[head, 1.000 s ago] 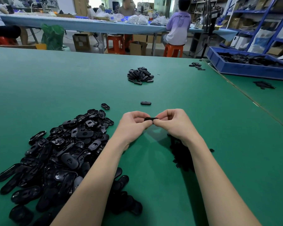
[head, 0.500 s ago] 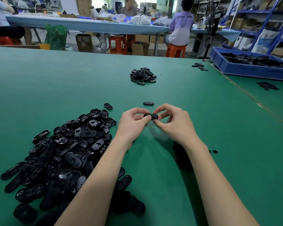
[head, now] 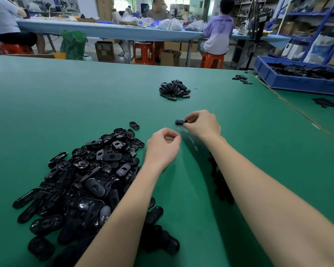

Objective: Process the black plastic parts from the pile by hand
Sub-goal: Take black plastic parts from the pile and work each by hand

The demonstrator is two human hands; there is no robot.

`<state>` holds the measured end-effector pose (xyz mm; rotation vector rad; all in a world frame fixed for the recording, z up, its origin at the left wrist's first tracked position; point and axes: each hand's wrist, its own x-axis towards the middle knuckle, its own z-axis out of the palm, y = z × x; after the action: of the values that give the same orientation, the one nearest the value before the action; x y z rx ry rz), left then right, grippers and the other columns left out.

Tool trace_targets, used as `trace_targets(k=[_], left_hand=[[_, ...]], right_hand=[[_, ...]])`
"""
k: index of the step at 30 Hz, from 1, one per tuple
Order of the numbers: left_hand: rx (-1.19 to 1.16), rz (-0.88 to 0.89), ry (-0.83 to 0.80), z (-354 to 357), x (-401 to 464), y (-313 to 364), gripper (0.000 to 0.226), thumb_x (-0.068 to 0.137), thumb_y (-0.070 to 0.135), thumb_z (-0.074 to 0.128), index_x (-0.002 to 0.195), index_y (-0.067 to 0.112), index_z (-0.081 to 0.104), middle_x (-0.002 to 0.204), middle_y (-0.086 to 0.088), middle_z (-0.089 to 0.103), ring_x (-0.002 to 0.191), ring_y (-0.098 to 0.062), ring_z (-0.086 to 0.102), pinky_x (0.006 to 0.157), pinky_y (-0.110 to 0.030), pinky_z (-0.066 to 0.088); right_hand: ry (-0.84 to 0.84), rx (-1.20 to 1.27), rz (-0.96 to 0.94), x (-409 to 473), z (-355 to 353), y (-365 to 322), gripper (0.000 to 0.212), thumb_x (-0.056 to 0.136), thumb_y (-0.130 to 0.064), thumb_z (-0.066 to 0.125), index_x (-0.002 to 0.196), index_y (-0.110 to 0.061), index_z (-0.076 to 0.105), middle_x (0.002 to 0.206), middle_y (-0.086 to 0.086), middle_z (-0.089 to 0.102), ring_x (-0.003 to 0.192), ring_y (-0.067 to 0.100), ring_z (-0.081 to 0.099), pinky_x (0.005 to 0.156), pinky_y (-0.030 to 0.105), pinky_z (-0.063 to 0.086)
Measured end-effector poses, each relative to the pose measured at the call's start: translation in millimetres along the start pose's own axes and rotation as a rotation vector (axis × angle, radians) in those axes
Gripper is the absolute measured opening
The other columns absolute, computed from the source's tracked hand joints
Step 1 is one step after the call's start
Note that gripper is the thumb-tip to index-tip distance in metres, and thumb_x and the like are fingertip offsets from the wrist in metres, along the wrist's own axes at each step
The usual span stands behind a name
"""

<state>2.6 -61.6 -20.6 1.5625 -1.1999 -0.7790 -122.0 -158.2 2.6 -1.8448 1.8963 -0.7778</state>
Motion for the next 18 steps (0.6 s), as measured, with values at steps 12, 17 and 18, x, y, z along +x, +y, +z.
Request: trace_targets(k=[12, 17, 18], left_hand=[[0.031, -0.002, -0.047, -3.4, -3.0, 2.9, 0.007, 0.09, 0.028, 0.066, 0.091, 0.024, 0.072, 0.083, 0.014, 0.069, 0.071, 0.005, 0.063, 0.06, -0.006, 0.043], [0.086, -0.022, -0.149, -7.7, -3.7, 4.2, 0.005, 0.092, 0.029, 0.064, 0.088, 0.028, 0.067, 0.088, 0.014, 0.07, 0.087, -0.008, 0.065, 0.07, -0.022, 0.046], [0.112, -0.002, -0.162, -7.8, -2.2, 4.1, 0.006, 0.092, 0.025, 0.062, 0.086, 0.026, 0.065, 0.084, 0.013, 0.069, 0.08, -0.01, 0.063, 0.065, -0.019, 0.044]], right_hand=[[-0.115, -0.128, -0.062, 19.5, 4.8, -38.4, 0.019, 0.082, -0.028, 0.073, 0.102, -0.031, 0.074, 0.106, -0.003, 0.074, 0.106, 0.021, 0.067, 0.079, 0.027, 0.048], [-0.464, -0.196, -0.375, 7.1, 19.6, -96.6, 0.009, 0.085, -0.026, 0.073, 0.089, -0.035, 0.073, 0.105, -0.008, 0.074, 0.102, 0.016, 0.068, 0.096, 0.034, 0.056], [-0.483, -0.227, -0.407, 4.4, 25.1, -105.4, 0.011, 0.086, -0.027, 0.073, 0.091, -0.037, 0.073, 0.108, -0.007, 0.073, 0.104, 0.017, 0.068, 0.097, 0.034, 0.055]])
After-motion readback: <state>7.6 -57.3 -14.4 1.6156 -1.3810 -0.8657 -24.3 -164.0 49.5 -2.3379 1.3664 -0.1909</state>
